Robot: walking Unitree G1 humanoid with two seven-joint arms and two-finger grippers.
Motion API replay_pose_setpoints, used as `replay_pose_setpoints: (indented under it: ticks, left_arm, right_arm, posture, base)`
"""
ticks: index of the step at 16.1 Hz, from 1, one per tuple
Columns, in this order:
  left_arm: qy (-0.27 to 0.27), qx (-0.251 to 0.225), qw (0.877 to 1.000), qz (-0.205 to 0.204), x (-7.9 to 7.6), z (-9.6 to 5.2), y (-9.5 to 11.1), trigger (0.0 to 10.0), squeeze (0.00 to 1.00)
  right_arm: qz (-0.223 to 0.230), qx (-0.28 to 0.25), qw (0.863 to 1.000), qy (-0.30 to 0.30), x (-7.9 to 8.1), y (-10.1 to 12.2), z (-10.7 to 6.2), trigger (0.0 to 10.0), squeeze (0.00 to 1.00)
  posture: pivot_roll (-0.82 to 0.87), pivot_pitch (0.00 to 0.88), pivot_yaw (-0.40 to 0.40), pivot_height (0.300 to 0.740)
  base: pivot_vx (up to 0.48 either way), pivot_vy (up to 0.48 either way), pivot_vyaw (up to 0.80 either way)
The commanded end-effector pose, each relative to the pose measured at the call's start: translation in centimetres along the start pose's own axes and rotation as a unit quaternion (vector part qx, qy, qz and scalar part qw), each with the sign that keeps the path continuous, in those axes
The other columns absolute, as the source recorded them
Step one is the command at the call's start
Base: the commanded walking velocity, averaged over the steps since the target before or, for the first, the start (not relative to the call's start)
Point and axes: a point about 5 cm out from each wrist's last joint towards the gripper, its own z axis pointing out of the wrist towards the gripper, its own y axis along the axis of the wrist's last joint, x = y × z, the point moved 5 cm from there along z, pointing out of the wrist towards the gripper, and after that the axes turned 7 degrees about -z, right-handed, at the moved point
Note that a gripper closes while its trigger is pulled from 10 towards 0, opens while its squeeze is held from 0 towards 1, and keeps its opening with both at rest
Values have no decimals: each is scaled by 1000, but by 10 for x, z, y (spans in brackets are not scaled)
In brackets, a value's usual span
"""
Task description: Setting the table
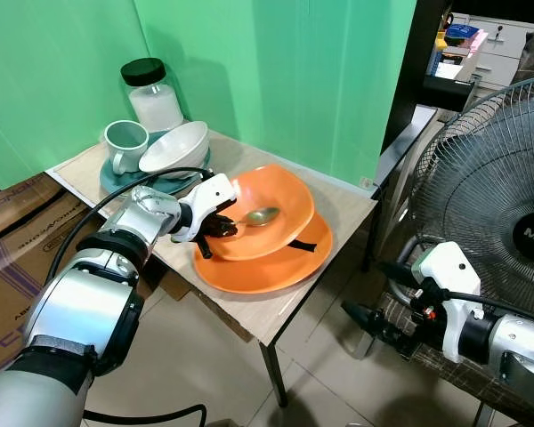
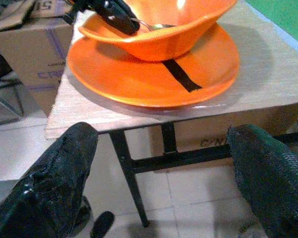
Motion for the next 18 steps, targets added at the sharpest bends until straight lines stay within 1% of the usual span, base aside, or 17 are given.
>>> replay_pose_setpoints:
  ticks: [1, 4, 5, 7, 9, 11, 12, 13, 14, 15, 16, 17, 18]
  left_arm:
    - [16, 0, 1000, -4, 8, -6, 1, 0, 0]
    - [26, -11, 1000, -2, 12, -9, 8, 0, 0]
    - [32, -17, 999, 0, 14, -11, 12, 0, 0]
    - [43, -43, 998, 0, 19, -14, 25, 0, 0]
    - [57, -77, 995, -6, 25, -20, 39, 0, 0]
    - [62, -124, 990, -28, 29, -26, 56, 0, 0]
    - [66, -160, 984, -36, 32, -32, 69, 0, 0]
    - [68, -232, 970, -32, 34, -43, 99, 0, 0]
    - [73, -282, 957, -16, 32, -49, 119, 0, 0]
    - [78, -305, 949, -17, 30, -50, 127, 1804, 0]
    - [79, -335, 939, -22, 27, -51, 136, 4902, 0]
    - [68, -385, 920, -14, 10, -48, 146, 5765, 0]
    - [64, -410, 910, -8, -2, -48, 149, 5843, 0]
  right_arm:
    - [-4, -35, 999, 23, 4, 13, -1, 10000, 0]
    - [-10, -59, 997, 51, 8, 22, -3, 10000, 0]
    - [-10, -67, 997, 47, 6, 24, -2, 10000, 0]
    - [-1, -89, 996, 31, -2, 30, 1, 10000, 0]
    - [27, -122, 992, -16, -19, 36, 5, 10000, 0]
    - [40, -135, 989, -41, -28, 38, 8, 10000, 0]
    - [41, -137, 988, -62, -33, 39, 10, 10000, 0]
    - [43, -129, 986, -97, -36, 37, 15, 10000, 0]
    - [47, -136, 981, -128, -39, 39, 18, 10000, 0]
    - [52, -140, 978, -148, -41, 39, 18, 10000, 0]
    - [65, -143, 972, -174, -44, 39, 19, 10000, 0]
    - [77, -147, 964, -207, -47, 40, 20, 10000, 0]
    - [87, -156, 957, -228, -50, 42, 20, 10000, 0]
  posture:
    - [-168, 0, 136, 740]
    - [-159, 0, 137, 740]
    - [-151, 0, 135, 740]
    - [-132, 0, 128, 740]
    - [-115, 0, 118, 740]
    - [-100, 0, 110, 740]
    - [-89, 0, 104, 740]
    - [-69, 0, 96, 740]
    - [-65, 0, 95, 740]
    - [-57, 0, 92, 740]
    - [-54, 0, 90, 740]
    - [-47, 0, 79, 740]
    - [-42, 0, 71, 740]
  base:
    - [0, 0, 0]
    - [0, 0, 0]
    - [0, 0, 0]
    - [0, 0, 0]
    - [0, 0, 0]
    - [0, 0, 0]
    - [0, 0, 0]
    - [0, 0, 0]
    - [0, 0, 0]
    - [0, 0, 0]
    - [0, 0, 0]
    - [0, 0, -569]
    - [0, 0, -800]
